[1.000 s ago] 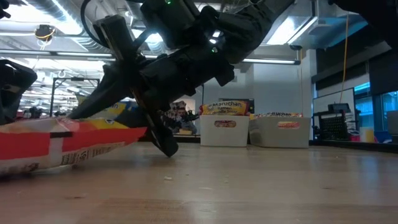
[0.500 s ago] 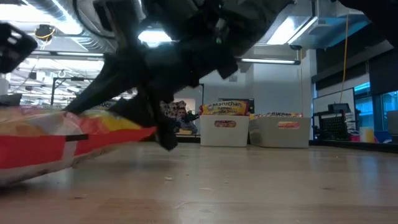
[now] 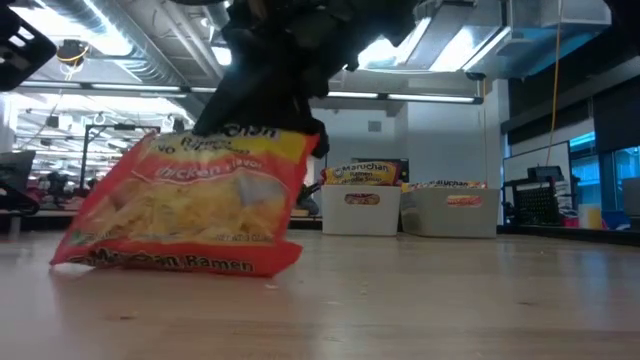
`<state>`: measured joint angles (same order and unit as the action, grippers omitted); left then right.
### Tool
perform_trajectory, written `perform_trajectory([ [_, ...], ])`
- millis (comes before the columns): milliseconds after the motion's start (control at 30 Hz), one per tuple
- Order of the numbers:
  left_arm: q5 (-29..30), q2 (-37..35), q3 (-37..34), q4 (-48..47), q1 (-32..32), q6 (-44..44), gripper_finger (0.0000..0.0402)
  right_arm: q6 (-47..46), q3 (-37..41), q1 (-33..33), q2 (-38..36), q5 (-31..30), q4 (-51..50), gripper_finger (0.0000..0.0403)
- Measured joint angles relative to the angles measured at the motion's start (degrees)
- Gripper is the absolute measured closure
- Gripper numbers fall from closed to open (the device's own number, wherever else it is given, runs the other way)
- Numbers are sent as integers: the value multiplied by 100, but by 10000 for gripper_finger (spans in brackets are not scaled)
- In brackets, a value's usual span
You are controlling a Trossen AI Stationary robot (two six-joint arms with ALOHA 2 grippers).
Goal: Sort Maruchan noodles
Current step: Put the orange noodle pack into the gray bin
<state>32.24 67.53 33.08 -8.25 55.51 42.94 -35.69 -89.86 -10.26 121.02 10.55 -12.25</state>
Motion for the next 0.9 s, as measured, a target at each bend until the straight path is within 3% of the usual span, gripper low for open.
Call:
perform_trajectory([
  [333, 259, 69, 2, 214, -7, 13, 214, 300, 0, 11, 85, 180, -95, 322],
  [433, 306, 307, 4, 587, -69, -140, 214, 322, 2, 13, 85, 201, -142, 288],
  [567, 205, 859, 4, 1448, -228, -423, 214, 452, 2, 71, 85, 178, -244, 215],
  [700, -9, 1574, 12, 2573, -449, -652, 214, 456, 2, 299, 85, 547, -253, 157],
  [900, -23, 2654, 589, 2927, -746, -922, 214, 662, 131, 609, 275, 795, -215, 136],
])
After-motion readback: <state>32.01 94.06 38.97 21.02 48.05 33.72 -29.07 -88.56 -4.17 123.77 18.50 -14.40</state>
